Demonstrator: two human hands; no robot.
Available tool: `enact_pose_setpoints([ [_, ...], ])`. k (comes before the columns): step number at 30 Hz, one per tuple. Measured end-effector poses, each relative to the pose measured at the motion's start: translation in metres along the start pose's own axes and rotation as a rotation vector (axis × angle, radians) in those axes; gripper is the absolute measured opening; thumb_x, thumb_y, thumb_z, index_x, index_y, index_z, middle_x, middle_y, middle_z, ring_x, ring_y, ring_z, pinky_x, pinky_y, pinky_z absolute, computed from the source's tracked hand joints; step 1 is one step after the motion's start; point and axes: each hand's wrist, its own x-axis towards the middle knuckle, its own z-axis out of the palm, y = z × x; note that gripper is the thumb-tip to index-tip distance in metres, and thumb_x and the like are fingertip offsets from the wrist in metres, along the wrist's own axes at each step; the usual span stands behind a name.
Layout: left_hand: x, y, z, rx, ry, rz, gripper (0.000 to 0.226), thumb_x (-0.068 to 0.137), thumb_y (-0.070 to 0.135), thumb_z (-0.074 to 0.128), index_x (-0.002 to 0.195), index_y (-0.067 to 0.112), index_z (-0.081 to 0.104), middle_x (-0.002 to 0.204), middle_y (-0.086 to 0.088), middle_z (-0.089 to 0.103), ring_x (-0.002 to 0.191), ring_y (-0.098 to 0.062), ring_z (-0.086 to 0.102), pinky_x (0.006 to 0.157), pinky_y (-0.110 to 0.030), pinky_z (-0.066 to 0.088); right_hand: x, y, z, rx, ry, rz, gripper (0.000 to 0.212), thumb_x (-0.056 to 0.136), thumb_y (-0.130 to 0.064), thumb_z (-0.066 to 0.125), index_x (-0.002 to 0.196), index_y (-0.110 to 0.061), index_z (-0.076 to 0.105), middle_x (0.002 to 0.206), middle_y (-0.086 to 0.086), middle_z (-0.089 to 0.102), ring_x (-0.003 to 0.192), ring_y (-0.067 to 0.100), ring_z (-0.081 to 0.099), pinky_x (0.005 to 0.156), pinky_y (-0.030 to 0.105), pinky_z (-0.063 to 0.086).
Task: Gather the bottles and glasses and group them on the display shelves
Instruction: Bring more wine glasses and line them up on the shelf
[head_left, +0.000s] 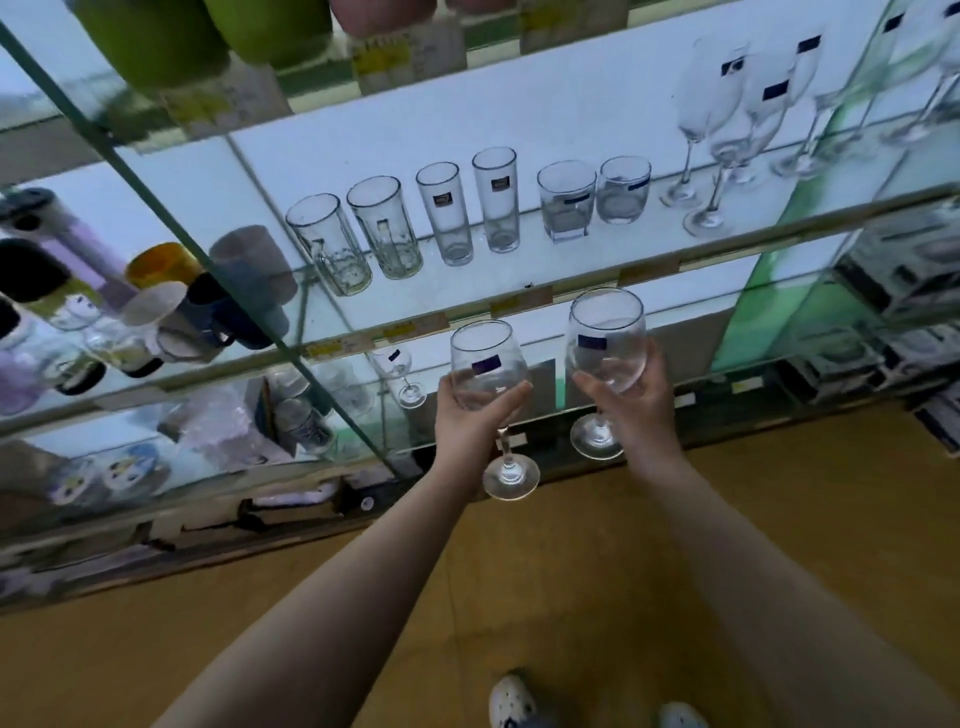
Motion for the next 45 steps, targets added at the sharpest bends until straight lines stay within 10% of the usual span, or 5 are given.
enact_pose_setpoints([
  [4, -0.03, 0.024, 0.032, -0.101, 0.04, -0.002, 0.082, 0.052, 0.045, 0.086, 0.118, 0.024, 0.043, 0.111, -0.009, 0.056, 0.1, -0.031, 0.063, 0.087, -0.05, 0.053, 0.0, -0.027, -0.034, 0.171, -0.037, -0.023, 0.057, 0.078, -0.017, 0.074, 0.126, -0.024, 0.042, 0.122, 0.001, 0.052, 0.108, 0.019, 0.057, 0.067, 0.017, 0.052],
  [12, -0.079, 0.066, 0.162, -0.178, 0.073, 0.04, 0.048, 0.077, 0.035, 0.072, 0.113, 0.019, 0.043, 0.097, -0.015, 0.055, 0.056, -0.013, 0.051, 0.05, -0.026, 0.042, -0.001, -0.078, -0.155, 0.175, -0.177, -0.036, 0.091, 0.058, -0.057, 0.062, 0.133, -0.015, 0.033, 0.124, 0.017, 0.055, 0.097, 0.022, 0.062, 0.053, 0.01, 0.045],
  [18, -0.111, 0.083, 0.243, -0.269, 0.108, -0.01, 0.038, 0.081, 0.043, 0.067, 0.102, 0.019, 0.046, 0.074, -0.011, 0.053, 0.047, -0.014, 0.046, 0.042, -0.022, 0.038, 0.001, -0.098, -0.229, 0.167, -0.13, -0.065, 0.052, 0.08, -0.041, 0.053, 0.12, -0.011, 0.04, 0.083, 0.001, 0.063, 0.055, 0.0, 0.057, 0.048, 0.012, 0.042],
  [34, -0.075, 0.094, 0.292, -0.18, -0.055, -0.185, 0.088, 0.057, 0.071, 0.071, 0.118, 0.013, 0.048, 0.093, -0.017, 0.063, 0.061, -0.022, 0.056, 0.058, -0.03, 0.049, 0.051, -0.105, -0.27, 0.179, -0.044, 0.075, 0.042, 0.096, -0.043, 0.04, 0.123, -0.011, 0.044, 0.089, 0.004, 0.067, 0.05, 0.005, 0.054, 0.046, 0.02, 0.036],
  [45, 0.003, 0.122, 0.324, -0.273, -0.075, -0.041, 0.051, 0.074, 0.043, 0.075, 0.103, 0.009, 0.051, 0.072, -0.007, 0.051, 0.054, -0.017, 0.046, 0.05, -0.025, 0.039, 0.141, -0.131, -0.263, 0.175, 0.015, 0.009, 0.044, 0.09, -0.042, 0.055, 0.12, -0.012, 0.046, 0.087, 0.006, 0.062, 0.057, 0.009, 0.05, 0.049, 0.022, 0.034],
])
